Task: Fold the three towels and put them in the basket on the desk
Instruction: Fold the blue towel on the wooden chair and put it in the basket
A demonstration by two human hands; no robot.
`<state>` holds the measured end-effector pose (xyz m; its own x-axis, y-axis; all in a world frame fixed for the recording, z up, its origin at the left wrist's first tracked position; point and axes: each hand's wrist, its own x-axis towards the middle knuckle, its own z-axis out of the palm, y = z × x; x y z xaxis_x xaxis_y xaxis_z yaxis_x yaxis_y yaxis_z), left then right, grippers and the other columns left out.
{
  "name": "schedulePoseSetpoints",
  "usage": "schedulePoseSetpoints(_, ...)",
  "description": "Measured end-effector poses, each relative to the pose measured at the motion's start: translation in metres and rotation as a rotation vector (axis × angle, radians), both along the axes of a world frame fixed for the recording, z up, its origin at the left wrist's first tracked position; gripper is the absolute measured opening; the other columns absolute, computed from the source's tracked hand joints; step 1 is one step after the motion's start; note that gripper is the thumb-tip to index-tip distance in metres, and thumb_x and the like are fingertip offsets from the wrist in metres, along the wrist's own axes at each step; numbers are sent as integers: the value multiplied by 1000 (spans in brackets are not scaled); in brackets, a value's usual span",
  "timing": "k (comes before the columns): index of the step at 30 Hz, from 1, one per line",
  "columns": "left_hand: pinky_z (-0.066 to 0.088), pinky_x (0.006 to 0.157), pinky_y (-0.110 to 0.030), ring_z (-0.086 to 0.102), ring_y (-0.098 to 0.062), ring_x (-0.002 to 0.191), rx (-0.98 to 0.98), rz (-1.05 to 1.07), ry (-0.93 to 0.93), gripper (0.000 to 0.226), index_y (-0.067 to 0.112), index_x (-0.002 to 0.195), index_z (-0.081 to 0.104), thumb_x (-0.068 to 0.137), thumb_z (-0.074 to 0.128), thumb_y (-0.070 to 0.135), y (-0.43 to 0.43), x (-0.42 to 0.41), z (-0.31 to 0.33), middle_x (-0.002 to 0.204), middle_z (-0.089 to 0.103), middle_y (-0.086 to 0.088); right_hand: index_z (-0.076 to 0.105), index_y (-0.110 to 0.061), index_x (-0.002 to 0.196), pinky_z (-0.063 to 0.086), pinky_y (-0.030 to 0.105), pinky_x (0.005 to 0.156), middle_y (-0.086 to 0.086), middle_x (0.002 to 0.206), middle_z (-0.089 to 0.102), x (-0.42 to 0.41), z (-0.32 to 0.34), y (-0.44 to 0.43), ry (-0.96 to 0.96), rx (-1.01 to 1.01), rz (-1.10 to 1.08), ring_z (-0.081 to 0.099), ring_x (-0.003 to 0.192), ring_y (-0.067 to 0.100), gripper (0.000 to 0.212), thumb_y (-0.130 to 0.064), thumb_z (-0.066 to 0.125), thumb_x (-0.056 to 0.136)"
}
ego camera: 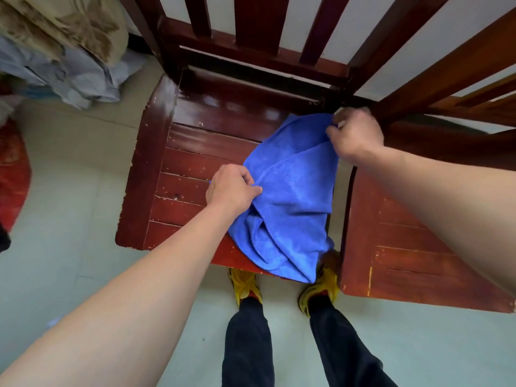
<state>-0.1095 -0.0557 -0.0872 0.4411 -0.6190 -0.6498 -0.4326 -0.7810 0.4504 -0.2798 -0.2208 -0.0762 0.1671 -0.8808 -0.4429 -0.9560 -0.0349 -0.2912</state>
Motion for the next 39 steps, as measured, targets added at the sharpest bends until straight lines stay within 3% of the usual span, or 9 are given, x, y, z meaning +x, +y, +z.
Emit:
schedulePoseSetpoints(4,37,66,-25,52,-20,75,-20,48,80,29,21,60,54,69,82,22,6,-1,4,64,52,10,53,-16,124,56,38,81,9,116,62,-4,-13,-9,-201,218,-470,63,98,29,53,-26,77,78)
schedulePoseSetpoints(7,37,58,-27,47,-19,59,-50,128,168,34,18,58,50,66,84,16,16,6,5,57,51,3,45,-21,136,52,29,60,8,117,59,-9,-18,-13,-324,288,-556,62,93,25,70,-18,80,75)
schedulePoseSetpoints(10,44,62,-33,47,-19,55,-47,124,263,33,19,57,53,63,85,15,25,11,10,54,52,-2,40,-25,143,46,21,53,4,115,53,-8,-17,-17,-408,366,-540,59,92,21,70,-10,72,82)
schedulePoseSetpoints(14,46,61,-33,51,-17,53,-104,116,315,21,19,62,65,67,83,8,33,15,27,58,59,-7,44,-22,139,51,26,57,5,115,58,-4,-14,-23,-446,466,-514,60,83,16,59,-9,67,85)
schedulePoseSetpoints(18,55,65,-43,59,-17,59,-185,121,275,12,14,67,71,77,78,13,46,19,44,68,69,-15,63,-16,88,46,28,59,7,91,64,-20,-13,-25,-180,305,-237,59,72,21,19,-28,75,80)
schedulePoseSetpoints(21,50,62,-33,56,-5,54,-203,116,177,17,16,63,70,78,74,14,54,20,51,62,67,-1,64,-11,76,49,34,68,8,81,66,-35,-4,-15,-33,210,-16,62,78,28,23,-33,71,77)
schedulePoseSetpoints(25,34,47,-12,46,-3,44,-203,58,-12,14,15,59,66,70,72,11,62,19,73,53,59,6,56,-7,69,35,32,58,5,61,56,-55,31,0,-33,67,47,55,70,32,24,-28,63,77)
schedulePoseSetpoints(33,37,50,-35,47,-29,54,-305,-347,-159,21,11,61,48,69,67,6,81,29,143,54,54,-5,49,-17,70,37,34,62,6,75,56,-111,142,30,93,-133,61,50,74,30,34,-41,68,82)
schedulePoseSetpoints(39,38,54,-34,45,-29,59,-491,-644,-292,18,10,70,49,69,62,-2,78,37,224,63,49,-1,55,-17,71,35,30,65,2,74,57,-132,231,51,-29,-66,-59,55,76,29,19,-18,73,79)
